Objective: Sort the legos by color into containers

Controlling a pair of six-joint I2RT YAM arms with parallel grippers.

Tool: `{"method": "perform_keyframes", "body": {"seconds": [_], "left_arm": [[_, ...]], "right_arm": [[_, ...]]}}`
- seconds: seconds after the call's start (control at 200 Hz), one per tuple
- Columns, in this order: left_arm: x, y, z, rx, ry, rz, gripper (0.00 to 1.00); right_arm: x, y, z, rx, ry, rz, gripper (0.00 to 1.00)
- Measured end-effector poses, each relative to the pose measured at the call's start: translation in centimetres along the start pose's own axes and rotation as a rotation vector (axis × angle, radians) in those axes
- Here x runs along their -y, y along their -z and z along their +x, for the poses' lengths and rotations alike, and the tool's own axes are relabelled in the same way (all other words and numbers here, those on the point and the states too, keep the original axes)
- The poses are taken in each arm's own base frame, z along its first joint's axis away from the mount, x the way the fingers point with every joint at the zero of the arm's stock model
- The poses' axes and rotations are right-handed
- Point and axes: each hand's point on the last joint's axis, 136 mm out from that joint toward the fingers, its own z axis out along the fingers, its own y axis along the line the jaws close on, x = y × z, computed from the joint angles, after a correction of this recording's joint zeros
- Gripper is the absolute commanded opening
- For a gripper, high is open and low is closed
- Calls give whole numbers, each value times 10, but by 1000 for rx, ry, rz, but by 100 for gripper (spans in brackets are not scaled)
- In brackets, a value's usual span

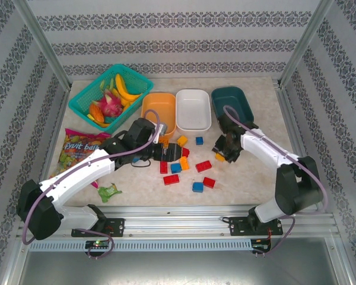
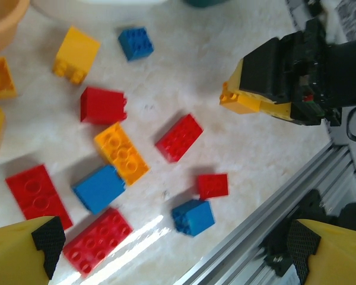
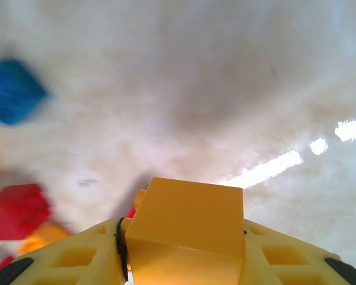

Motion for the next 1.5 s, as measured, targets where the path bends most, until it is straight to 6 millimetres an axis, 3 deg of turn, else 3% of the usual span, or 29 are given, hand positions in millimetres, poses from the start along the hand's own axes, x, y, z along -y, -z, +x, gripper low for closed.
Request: {"method": "perform_keyframes", "body": {"seconds": [0.165, 0.305, 0.405, 0.49, 0.65, 0.849, 0.964, 1.049, 1.159, 1.274, 1.374, 1.499], "left_arm": [[23, 1, -49, 81, 34, 32, 99], [28, -5, -96, 143, 74, 38, 99], [25, -17, -126, 167, 100, 37, 99], [21, -32, -148, 175, 120, 35, 100], [12, -62, -175, 170, 144, 33, 99], [-3, -88, -180, 135, 170, 19, 99], [-6, -90, -181, 126, 177, 17, 98], [-5, -88, -182, 127, 176, 18, 98], [-8, -88, -177, 114, 183, 6, 97], [-19, -79, -161, 92, 205, -41, 96], [-35, -53, -140, 83, 245, -131, 96], [-61, -5, -110, 100, 314, -263, 97]], "right_arm": [[-36, 63, -67, 199, 61, -101, 40], [-49, 80, -123, 290, 71, -102, 40], [-57, 63, -158, 295, 81, -67, 40], [-60, 36, -183, 275, 88, -29, 40], [-55, -17, -211, 210, 76, 35, 40], [-45, -67, -221, 113, 58, 91, 44], [-46, -79, -225, 84, 53, 94, 47], [-48, -81, -227, 73, 52, 84, 59], [-54, -73, -230, 71, 61, 61, 70], [-60, -63, -233, 85, 77, 42, 72], [-66, -44, -230, 112, 108, 21, 71], [-85, 10, -208, 207, 201, -54, 72]]}}
